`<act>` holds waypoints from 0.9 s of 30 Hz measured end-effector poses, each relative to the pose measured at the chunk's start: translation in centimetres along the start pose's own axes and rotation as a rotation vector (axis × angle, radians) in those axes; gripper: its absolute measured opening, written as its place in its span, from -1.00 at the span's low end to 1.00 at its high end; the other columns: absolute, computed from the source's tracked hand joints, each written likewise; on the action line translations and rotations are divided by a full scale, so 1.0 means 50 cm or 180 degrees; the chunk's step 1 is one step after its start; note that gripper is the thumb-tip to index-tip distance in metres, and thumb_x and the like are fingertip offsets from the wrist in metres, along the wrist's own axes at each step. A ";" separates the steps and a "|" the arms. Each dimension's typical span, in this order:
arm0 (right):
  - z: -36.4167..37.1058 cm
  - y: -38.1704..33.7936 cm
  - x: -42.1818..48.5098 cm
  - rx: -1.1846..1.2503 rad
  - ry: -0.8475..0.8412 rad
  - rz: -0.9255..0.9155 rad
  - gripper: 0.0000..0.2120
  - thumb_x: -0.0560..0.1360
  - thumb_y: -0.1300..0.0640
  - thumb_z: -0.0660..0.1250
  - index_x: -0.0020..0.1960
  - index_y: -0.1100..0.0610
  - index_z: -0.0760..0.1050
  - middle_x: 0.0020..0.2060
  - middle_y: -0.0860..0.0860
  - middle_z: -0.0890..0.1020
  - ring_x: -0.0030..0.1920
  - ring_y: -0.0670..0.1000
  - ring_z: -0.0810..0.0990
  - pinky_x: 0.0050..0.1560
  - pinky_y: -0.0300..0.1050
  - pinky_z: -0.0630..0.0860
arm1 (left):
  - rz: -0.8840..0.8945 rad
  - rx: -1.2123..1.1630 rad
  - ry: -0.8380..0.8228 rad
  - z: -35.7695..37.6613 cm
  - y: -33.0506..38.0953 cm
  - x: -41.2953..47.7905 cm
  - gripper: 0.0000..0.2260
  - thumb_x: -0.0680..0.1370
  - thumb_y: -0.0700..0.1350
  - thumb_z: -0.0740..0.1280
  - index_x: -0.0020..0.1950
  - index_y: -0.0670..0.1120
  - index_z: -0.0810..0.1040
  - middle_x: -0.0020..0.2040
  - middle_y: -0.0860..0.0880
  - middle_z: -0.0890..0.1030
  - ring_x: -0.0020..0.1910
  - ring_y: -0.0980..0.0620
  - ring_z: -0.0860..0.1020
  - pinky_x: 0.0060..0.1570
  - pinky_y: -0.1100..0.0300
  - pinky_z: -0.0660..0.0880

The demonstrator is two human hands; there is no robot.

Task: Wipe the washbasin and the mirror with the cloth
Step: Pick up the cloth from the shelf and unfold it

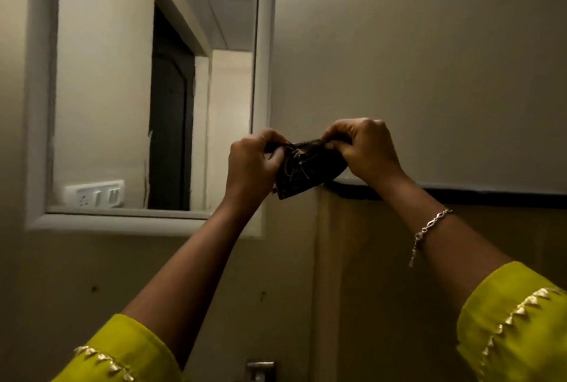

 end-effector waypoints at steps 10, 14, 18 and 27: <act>0.142 -0.076 -0.121 0.0630 -0.0718 0.0246 -0.87 0.39 0.31 0.40 -0.08 0.17 0.65 -0.23 0.02 0.66 -0.20 -0.03 0.60 -0.15 -0.33 0.52 | -0.0735 -0.0246 -0.0317 -0.115 -0.082 -0.131 -0.86 0.48 -0.36 0.30 -0.14 -0.14 0.56 -0.25 0.08 0.57 -0.26 0.18 0.57 -0.25 0.40 0.51; 0.209 -0.092 -0.227 0.0986 -0.1193 0.0510 -0.86 0.41 0.31 0.39 -0.07 0.14 0.64 -0.24 -0.05 0.61 -0.20 -0.08 0.57 -0.17 -0.34 0.47 | -0.1135 -0.0305 -0.0823 -0.141 -0.131 -0.225 -0.87 0.49 -0.36 0.28 -0.14 -0.16 0.56 -0.21 -0.03 0.59 -0.24 0.10 0.58 -0.22 0.29 0.53; 0.275 -0.101 -0.329 0.1401 -0.1656 0.0752 -0.82 0.40 0.29 0.40 -0.18 0.00 0.59 -0.34 -0.17 0.58 -0.28 -0.22 0.54 -0.25 -0.34 0.44 | -0.1632 -0.0265 -0.1288 -0.162 -0.174 -0.319 -0.83 0.51 -0.33 0.27 -0.15 -0.08 0.54 -0.18 -0.06 0.59 -0.22 0.06 0.58 -0.21 0.27 0.55; 0.422 -0.146 -0.536 0.2755 -0.2882 0.1819 -0.85 0.40 0.32 0.38 -0.11 0.11 0.57 -0.36 -0.10 0.67 -0.33 -0.21 0.63 -0.31 -0.39 0.52 | -0.2447 -0.0136 -0.1999 -0.201 -0.265 -0.503 -0.82 0.52 -0.32 0.27 -0.15 -0.05 0.54 -0.20 -0.04 0.60 -0.19 0.03 0.58 -0.16 0.15 0.55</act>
Point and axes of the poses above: each hand's wrist, its own x-axis towards the middle knuckle, its own z-axis out of the palm, y = z × x, the point moved 6 cm from there along x, towards the middle knuckle
